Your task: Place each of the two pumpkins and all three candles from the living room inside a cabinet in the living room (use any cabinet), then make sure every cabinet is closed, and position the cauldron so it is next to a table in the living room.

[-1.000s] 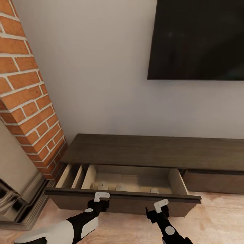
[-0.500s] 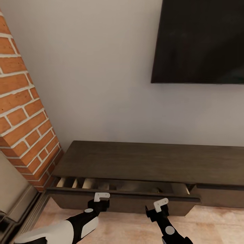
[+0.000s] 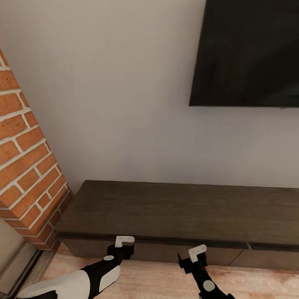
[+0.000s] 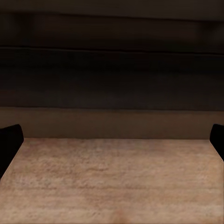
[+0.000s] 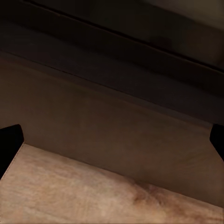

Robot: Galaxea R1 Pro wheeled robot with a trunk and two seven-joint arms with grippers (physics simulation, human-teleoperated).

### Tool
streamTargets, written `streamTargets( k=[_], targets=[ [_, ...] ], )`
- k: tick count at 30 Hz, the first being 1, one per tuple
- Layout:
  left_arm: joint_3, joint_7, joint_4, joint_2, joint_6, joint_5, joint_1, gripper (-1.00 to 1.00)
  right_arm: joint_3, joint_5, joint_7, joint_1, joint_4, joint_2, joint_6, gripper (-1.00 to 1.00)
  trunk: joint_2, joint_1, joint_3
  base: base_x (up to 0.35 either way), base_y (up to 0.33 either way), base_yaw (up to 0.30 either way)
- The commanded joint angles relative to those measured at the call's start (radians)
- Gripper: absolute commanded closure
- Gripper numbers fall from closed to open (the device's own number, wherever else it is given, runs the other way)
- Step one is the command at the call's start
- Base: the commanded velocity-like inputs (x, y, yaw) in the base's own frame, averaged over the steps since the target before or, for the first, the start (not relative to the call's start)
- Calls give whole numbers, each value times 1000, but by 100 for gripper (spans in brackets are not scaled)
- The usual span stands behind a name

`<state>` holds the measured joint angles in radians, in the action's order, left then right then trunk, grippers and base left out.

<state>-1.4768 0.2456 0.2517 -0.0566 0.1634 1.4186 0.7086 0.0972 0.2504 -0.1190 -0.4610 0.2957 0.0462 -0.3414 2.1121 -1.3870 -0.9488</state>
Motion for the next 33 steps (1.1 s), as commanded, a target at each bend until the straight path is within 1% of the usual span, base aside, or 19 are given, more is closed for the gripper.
streamTargets(
  k=[1,10,26,33],
  targets=[
    [0,0,0,0,0,0,0,-100,4,3,-1,-18,-3,0,27,-100,0,0,0,17,0,0],
    [0,0,0,0,0,0,0,-100,3,3,0,-18,0,0,25,-100,0,0,0,-14,0,0],
    [0,0,0,0,1,0,0,-100,2,3,2,-18,0,-2,25,-100,0,0,0,-309,0,0],
    [0,0,0,0,1,0,0,-100,4,4,2,-18,1,-1,25,-100,0,0,0,-61,0,3]
  ],
)
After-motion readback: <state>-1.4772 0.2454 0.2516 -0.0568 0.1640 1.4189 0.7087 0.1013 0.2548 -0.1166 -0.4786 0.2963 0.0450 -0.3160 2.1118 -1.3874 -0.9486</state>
